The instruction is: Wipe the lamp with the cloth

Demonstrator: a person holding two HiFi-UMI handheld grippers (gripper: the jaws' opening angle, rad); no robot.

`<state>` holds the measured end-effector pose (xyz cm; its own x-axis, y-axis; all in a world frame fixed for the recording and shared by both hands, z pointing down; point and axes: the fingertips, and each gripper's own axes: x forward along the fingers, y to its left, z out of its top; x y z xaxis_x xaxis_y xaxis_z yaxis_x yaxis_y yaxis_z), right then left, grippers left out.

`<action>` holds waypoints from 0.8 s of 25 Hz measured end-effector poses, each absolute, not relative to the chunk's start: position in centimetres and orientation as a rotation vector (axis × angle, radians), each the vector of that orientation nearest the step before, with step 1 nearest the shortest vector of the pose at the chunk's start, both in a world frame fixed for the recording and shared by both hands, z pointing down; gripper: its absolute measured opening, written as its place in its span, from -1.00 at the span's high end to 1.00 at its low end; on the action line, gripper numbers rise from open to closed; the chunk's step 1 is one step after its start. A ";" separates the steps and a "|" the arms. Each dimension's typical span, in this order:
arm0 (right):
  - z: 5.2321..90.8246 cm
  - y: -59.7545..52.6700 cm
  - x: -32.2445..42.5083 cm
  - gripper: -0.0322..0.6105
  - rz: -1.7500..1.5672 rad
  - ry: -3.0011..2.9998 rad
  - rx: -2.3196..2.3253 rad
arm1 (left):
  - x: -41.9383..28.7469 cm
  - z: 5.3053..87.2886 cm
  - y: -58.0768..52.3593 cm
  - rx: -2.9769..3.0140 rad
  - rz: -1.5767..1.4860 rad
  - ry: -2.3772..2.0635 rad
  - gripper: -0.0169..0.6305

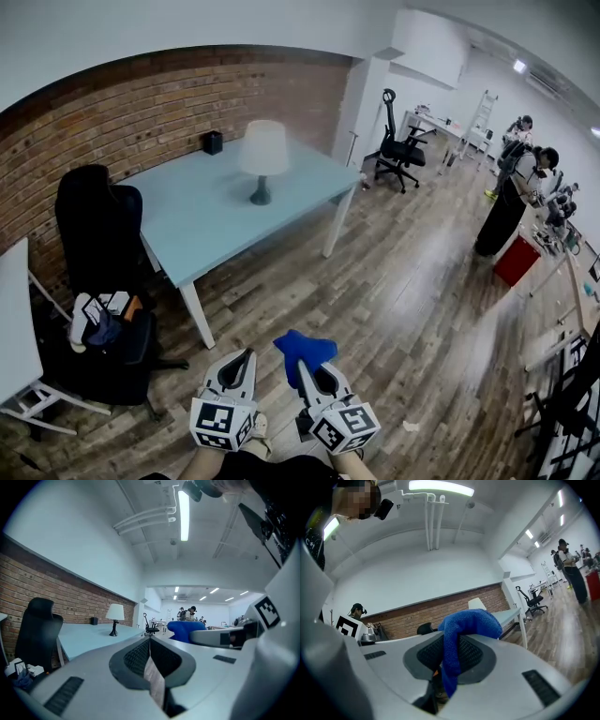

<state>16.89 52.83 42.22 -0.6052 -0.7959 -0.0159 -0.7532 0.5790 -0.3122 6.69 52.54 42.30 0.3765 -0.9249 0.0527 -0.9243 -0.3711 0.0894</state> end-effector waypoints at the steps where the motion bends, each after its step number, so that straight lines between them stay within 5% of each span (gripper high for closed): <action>1: 42.3 51.4 16.4 0.71 -0.427 2.655 -1.306 | 6.3 42.3 51.1 2.513 -0.007 -1.698 0.92; 20: 43.8 36.7 9.5 0.71 -0.463 2.674 -1.261 | 1.8 42.5 35.4 2.552 -0.041 -1.621 0.92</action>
<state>9.54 36.67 43.77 -0.6356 -0.7720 -0.0031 -0.7261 0.5991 -0.3373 1.76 35.40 42.51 0.4268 -0.9034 0.0404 -0.9002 -0.4202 0.1143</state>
